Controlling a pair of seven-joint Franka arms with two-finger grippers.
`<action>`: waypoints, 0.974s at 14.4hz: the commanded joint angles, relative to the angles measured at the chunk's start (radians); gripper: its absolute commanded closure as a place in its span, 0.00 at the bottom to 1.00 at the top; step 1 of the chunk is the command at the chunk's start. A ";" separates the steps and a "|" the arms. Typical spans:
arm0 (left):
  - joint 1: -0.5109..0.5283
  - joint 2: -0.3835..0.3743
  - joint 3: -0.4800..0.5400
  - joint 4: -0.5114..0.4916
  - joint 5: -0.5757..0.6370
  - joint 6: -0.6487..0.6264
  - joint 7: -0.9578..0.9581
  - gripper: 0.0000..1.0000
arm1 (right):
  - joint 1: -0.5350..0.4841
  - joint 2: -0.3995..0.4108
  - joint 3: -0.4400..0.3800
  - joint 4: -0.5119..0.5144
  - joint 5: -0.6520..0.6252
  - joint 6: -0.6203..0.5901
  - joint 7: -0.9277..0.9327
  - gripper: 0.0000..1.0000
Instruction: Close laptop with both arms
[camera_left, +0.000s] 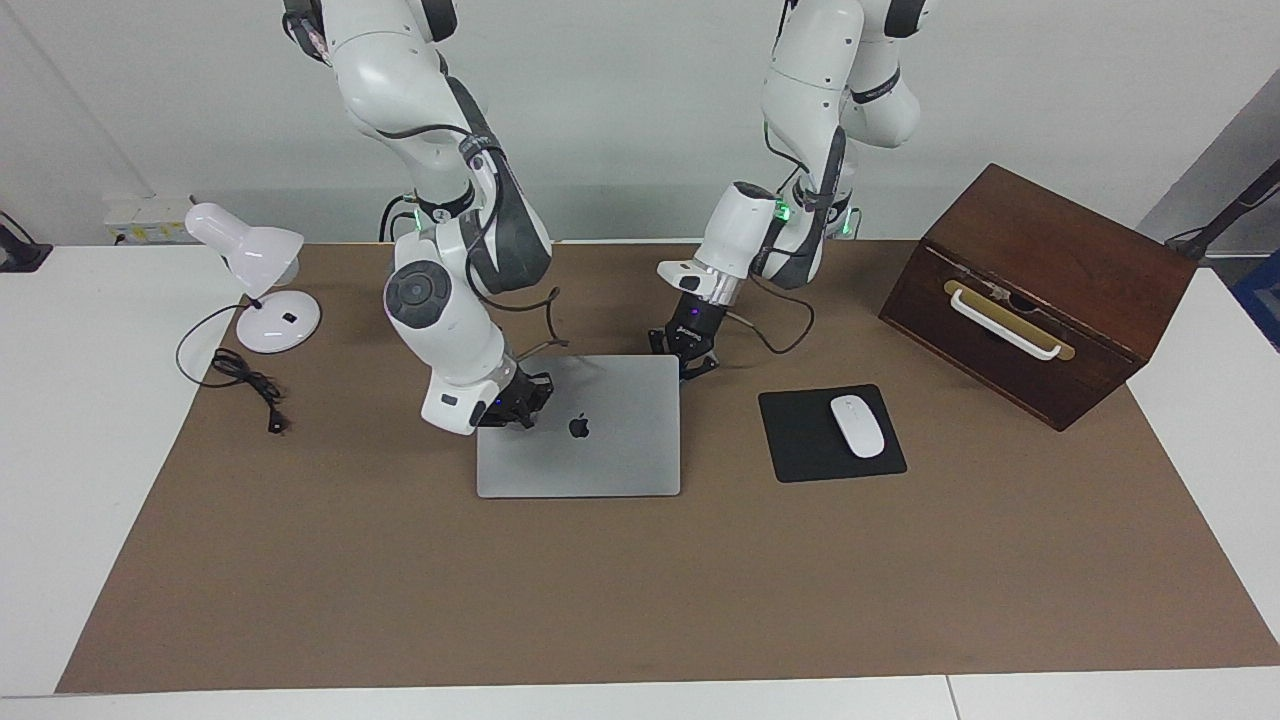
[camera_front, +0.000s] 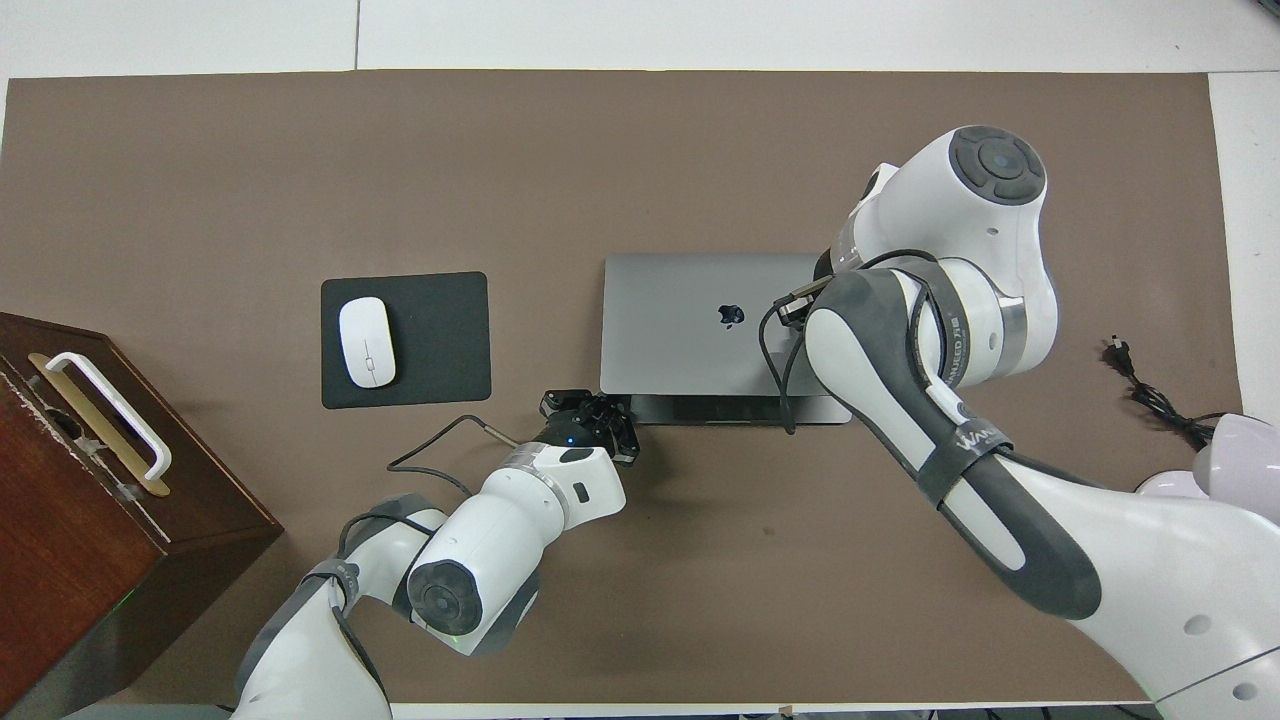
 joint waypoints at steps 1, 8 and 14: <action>-0.007 0.042 0.013 0.010 0.012 0.019 0.012 1.00 | -0.007 -0.034 0.005 -0.070 0.020 0.052 0.018 1.00; -0.007 0.042 0.014 0.007 0.012 0.019 0.014 1.00 | -0.005 -0.039 0.007 -0.097 0.020 0.066 0.019 1.00; -0.005 0.041 0.014 0.007 0.012 0.019 0.017 1.00 | 0.024 -0.036 0.005 -0.139 0.020 0.115 0.025 1.00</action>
